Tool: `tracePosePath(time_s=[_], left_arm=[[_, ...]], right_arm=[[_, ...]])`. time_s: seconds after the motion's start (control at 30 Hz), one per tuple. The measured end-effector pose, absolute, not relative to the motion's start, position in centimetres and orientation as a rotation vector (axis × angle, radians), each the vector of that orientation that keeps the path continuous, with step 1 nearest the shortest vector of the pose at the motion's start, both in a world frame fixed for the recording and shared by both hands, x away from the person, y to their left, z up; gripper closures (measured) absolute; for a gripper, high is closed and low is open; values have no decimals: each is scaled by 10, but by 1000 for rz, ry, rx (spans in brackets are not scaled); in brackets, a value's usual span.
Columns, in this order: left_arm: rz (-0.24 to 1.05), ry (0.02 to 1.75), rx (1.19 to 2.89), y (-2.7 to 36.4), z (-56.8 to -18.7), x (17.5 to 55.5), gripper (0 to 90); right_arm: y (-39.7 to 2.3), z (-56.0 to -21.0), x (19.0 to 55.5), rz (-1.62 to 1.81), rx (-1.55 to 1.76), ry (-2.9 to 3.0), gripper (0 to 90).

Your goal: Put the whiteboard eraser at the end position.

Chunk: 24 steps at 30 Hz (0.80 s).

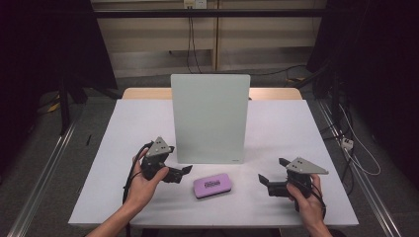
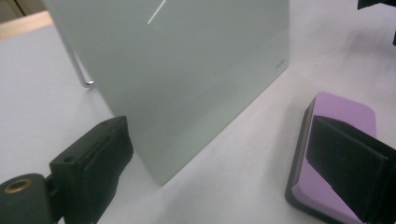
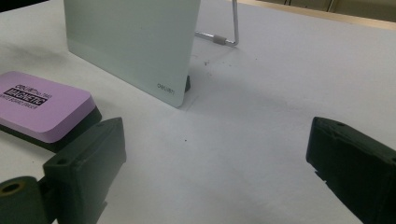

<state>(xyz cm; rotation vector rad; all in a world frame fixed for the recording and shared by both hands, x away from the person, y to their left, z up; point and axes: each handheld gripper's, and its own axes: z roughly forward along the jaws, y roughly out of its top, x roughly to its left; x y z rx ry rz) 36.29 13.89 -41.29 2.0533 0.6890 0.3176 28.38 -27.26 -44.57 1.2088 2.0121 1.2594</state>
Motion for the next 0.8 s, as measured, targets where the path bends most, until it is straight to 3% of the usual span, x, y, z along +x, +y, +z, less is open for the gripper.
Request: tracePosePath(time_s=[0.5, 0.8], left_arm=[[389, 880, 1939, 197, -425, 347, 62], [381, 912, 1899, 212, -430, 342, 62]], right_arm=[[-275, -447, 282, 1247, 1221, 2007, 51], [-275, -446, 281, 1247, 1226, 2001, 51]])
